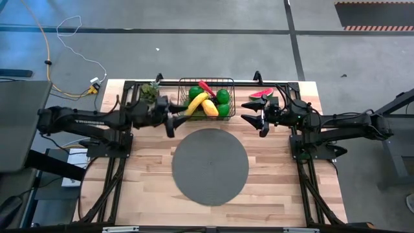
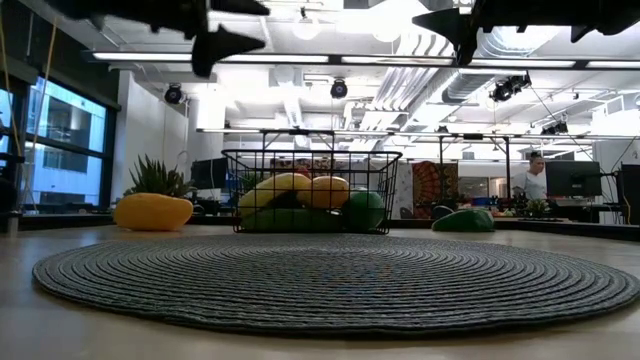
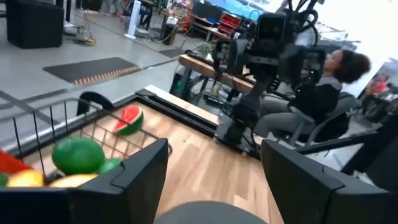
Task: Build produce basket
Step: Put the yellow mango into the black wire basket
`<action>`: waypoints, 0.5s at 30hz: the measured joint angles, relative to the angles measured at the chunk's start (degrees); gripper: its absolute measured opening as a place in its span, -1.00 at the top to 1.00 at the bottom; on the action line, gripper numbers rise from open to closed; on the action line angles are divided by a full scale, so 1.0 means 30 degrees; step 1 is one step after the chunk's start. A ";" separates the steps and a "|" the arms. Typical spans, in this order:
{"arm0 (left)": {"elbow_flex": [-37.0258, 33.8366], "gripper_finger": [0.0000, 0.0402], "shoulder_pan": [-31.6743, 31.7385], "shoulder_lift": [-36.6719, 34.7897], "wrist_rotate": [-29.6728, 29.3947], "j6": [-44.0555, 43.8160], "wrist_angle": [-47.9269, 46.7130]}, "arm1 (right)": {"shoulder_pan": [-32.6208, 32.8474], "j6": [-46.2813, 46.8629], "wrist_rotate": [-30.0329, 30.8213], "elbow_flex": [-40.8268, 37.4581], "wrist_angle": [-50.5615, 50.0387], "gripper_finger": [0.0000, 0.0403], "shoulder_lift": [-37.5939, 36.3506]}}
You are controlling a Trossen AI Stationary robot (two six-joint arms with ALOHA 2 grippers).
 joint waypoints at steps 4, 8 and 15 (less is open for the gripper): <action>-0.1396 -0.23 -0.0815 -0.0740 -0.0029 0.0327 0.0923 | 0.0000 0.0000 0.0000 0.0000 -0.0018 -0.21 0.0000; -0.1536 -0.23 -0.1331 -0.0886 0.0317 0.2540 0.0952 | 0.0005 -0.0298 0.0000 0.0000 -0.0043 -0.21 0.0000; -0.1536 -0.23 -0.1530 -0.0886 0.0306 0.3989 0.1027 | 0.0004 -0.0473 0.0000 0.0000 -0.0071 -0.21 0.0000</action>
